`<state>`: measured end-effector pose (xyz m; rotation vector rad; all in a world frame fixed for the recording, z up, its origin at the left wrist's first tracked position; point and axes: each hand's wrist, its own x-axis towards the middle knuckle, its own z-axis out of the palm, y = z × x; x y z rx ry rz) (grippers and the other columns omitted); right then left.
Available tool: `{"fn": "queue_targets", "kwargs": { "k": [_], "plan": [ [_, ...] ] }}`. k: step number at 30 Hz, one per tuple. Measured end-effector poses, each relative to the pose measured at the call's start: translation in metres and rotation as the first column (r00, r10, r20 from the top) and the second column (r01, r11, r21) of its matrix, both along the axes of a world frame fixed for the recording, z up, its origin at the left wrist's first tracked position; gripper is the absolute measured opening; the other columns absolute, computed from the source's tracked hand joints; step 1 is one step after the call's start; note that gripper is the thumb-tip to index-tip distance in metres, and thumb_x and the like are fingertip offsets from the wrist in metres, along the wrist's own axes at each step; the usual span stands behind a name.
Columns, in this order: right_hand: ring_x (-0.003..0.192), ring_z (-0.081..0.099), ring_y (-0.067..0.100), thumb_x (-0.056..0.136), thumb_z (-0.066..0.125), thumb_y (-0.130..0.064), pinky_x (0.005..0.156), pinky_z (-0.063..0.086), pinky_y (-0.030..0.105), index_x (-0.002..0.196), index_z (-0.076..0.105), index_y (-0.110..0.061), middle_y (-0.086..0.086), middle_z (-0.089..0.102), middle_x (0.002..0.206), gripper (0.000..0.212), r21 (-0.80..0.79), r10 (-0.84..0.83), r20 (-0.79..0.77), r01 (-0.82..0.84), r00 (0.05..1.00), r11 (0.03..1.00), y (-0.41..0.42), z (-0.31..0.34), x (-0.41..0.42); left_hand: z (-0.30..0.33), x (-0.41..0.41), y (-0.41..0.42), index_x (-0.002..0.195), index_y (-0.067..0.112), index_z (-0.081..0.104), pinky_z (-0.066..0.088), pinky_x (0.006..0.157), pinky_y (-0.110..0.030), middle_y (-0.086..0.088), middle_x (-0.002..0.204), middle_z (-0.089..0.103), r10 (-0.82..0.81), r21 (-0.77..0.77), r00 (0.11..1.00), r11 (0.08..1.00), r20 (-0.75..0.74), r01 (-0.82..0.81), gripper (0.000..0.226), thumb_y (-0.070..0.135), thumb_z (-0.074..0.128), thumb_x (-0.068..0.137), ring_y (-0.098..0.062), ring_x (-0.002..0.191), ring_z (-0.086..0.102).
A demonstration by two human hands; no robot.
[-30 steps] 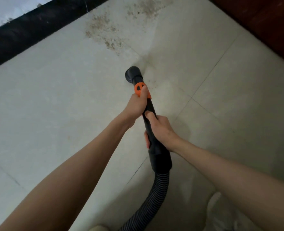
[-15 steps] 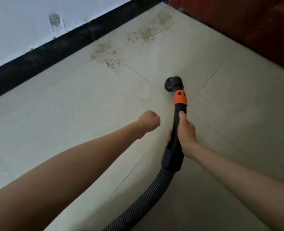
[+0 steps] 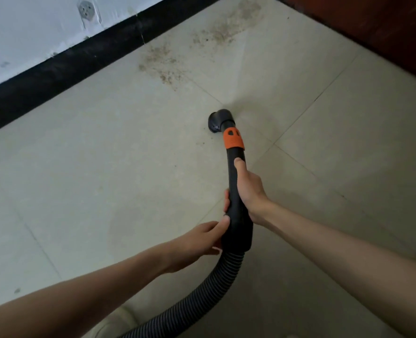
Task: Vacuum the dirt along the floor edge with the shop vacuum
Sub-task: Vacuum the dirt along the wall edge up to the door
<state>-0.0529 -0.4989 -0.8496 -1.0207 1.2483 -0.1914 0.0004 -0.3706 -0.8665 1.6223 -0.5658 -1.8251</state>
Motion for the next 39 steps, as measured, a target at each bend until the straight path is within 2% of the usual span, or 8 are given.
{"fn": "queue_targets", "kwargs": {
  "k": [5, 9, 13, 19, 28, 34, 36, 39],
  "plan": [
    [0.034, 0.046, 0.023, 0.098, 0.040, -0.043, 0.039, 0.041, 0.024, 0.076, 0.044, -0.005, 0.010, 0.048, 0.045, 0.043, -0.009, -0.028, -0.020, 0.027, 0.999, 1.000, 0.010, 0.004, -0.001, 0.015, -0.012, -0.003, 0.145, 0.018, 0.031, 0.044, 0.100, -0.024, 0.004, 0.136, 0.051, 0.033, -0.059, 0.993, 0.997, -0.115, -0.040, 0.059, 0.051, 0.033, 0.095, -0.008, 0.120, 0.053],
    [0.030, 0.045, 0.022, 0.098, 0.041, -0.043, 0.035, 0.042, 0.025, 0.079, 0.045, -0.003, 0.012, 0.047, 0.046, 0.044, 0.014, -0.207, -0.029, 0.207, 0.978, 0.978, 0.002, 0.010, -0.014, 0.022, -0.013, -0.013, 0.140, 0.012, 0.041, 0.047, 0.090, -0.015, 0.001, 0.129, 0.057, 0.009, -0.042, 0.991, 0.999, -0.133, -0.015, 0.056, 0.048, 0.031, 0.099, -0.007, 0.112, 0.058],
    [0.030, 0.045, 0.021, 0.098, 0.042, -0.043, 0.034, 0.041, 0.024, 0.081, 0.045, -0.003, 0.012, 0.047, 0.048, 0.043, 0.007, -0.102, -0.059, 0.102, 0.993, 0.995, 0.005, 0.014, -0.019, 0.025, -0.018, -0.012, 0.140, 0.015, 0.039, 0.042, 0.100, -0.026, 0.003, 0.126, 0.056, -0.010, -0.017, 0.981, 1.000, -0.195, 0.007, 0.054, 0.048, 0.031, 0.099, -0.011, 0.116, 0.056],
    [0.034, 0.045, 0.022, 0.097, 0.043, -0.043, 0.041, 0.042, 0.027, 0.077, 0.043, -0.006, 0.012, 0.049, 0.050, 0.042, 0.029, 0.090, -0.030, -0.089, 0.996, 0.996, 0.017, 0.017, 0.007, 0.025, -0.008, 0.001, 0.131, 0.018, 0.044, 0.046, 0.100, -0.033, 0.006, 0.114, 0.060, 0.150, 0.044, 0.955, 0.989, -0.258, -0.143, 0.041, 0.042, 0.034, 0.099, -0.012, 0.110, 0.058],
    [0.036, 0.046, 0.020, 0.097, 0.043, -0.041, 0.040, 0.042, 0.024, 0.079, 0.045, -0.006, 0.011, 0.050, 0.054, 0.040, -0.022, 0.065, -0.134, -0.068, 0.989, 0.997, 0.036, 0.025, -0.013, 0.036, -0.016, 0.009, 0.124, 0.016, 0.044, 0.050, 0.082, -0.023, 0.002, 0.109, 0.058, 0.025, 0.107, 0.970, 0.994, -0.240, 0.001, 0.036, 0.040, 0.033, 0.100, -0.012, 0.097, 0.060],
    [0.037, 0.048, 0.023, 0.097, 0.044, -0.043, 0.043, 0.044, 0.027, 0.078, 0.044, -0.006, 0.013, 0.051, 0.054, 0.042, 0.007, 0.193, -0.087, -0.193, 0.977, 0.981, 0.039, 0.025, 0.008, 0.031, -0.009, 0.020, 0.104, 0.021, 0.054, 0.049, 0.093, -0.034, 0.001, 0.107, 0.062, 0.183, 0.101, 0.946, 0.982, -0.268, -0.161, 0.028, 0.041, 0.035, 0.099, -0.018, 0.104, 0.061],
    [0.039, 0.049, 0.024, 0.097, 0.044, -0.045, 0.048, 0.046, 0.032, 0.075, 0.044, -0.005, 0.013, 0.051, 0.053, 0.045, -0.021, 0.201, -0.080, -0.203, 0.976, 0.979, 0.038, 0.020, 0.024, 0.032, -0.005, 0.019, 0.097, 0.023, 0.054, 0.049, 0.091, -0.034, 0.004, 0.098, 0.064, 0.286, 0.100, 0.934, 0.957, -0.212, -0.270, 0.026, 0.042, 0.037, 0.099, -0.013, 0.095, 0.062],
    [0.043, 0.050, 0.026, 0.097, 0.045, -0.046, 0.053, 0.047, 0.035, 0.074, 0.045, -0.005, 0.013, 0.053, 0.054, 0.047, -0.071, 0.089, -0.077, -0.094, 0.993, 0.993, 0.027, 0.016, 0.052, 0.033, 0.015, 0.010, 0.109, 0.019, 0.055, 0.047, 0.094, -0.034, 0.000, 0.107, 0.064, 0.389, 0.097, 0.914, 0.920, -0.117, -0.379, 0.032, 0.044, 0.037, 0.099, -0.015, 0.100, 0.061]
  ]
}}
